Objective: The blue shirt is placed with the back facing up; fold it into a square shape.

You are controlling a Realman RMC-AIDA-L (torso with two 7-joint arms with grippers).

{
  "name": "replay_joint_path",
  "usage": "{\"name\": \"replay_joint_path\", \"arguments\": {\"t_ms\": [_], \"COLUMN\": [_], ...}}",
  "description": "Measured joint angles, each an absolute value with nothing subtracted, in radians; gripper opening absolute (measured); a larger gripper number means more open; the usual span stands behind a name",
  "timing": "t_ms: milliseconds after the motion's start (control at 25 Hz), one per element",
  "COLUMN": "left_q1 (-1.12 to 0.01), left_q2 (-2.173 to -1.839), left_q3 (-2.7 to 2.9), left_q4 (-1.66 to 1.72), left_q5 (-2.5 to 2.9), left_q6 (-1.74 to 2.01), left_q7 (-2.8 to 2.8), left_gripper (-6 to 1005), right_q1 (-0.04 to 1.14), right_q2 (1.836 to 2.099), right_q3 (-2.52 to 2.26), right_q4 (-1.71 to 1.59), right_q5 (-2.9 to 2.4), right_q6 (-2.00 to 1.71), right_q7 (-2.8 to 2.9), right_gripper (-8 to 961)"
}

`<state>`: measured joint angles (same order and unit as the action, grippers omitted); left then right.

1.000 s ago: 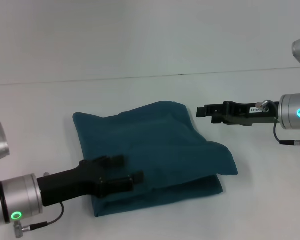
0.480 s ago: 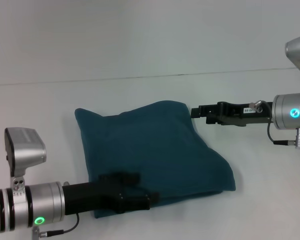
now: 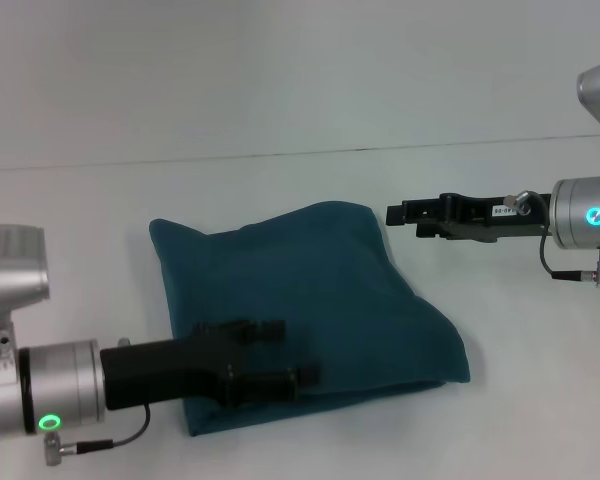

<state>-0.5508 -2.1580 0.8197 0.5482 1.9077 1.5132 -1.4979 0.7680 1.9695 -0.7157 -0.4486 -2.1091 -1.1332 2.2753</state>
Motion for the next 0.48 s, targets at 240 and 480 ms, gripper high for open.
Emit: {"name": "replay_joint_path", "arguments": {"t_ms": [240,480], "left_q1": [-0.576,-0.61], "left_q2": [-2.165,-2.169], "left_q3": [0.809,0.816], "left_q4": [0.502,0.41], "left_q5": [1.876,1.871], "left_q6": [1.425,1.313], "left_q7": [-1.488,-1.458], "left_gripper": [933,933], "right_q1": [0.769,0.764], "right_q2": [1.97,1.971], "right_q3": [-0.721,-0.721], "right_q4": [-0.45,-0.45], "right_q5": [-2.11,-2.109], "right_q6": [-1.134,-1.134], "right_q7": [2.272,2.264], "right_gripper": [703,703]}}
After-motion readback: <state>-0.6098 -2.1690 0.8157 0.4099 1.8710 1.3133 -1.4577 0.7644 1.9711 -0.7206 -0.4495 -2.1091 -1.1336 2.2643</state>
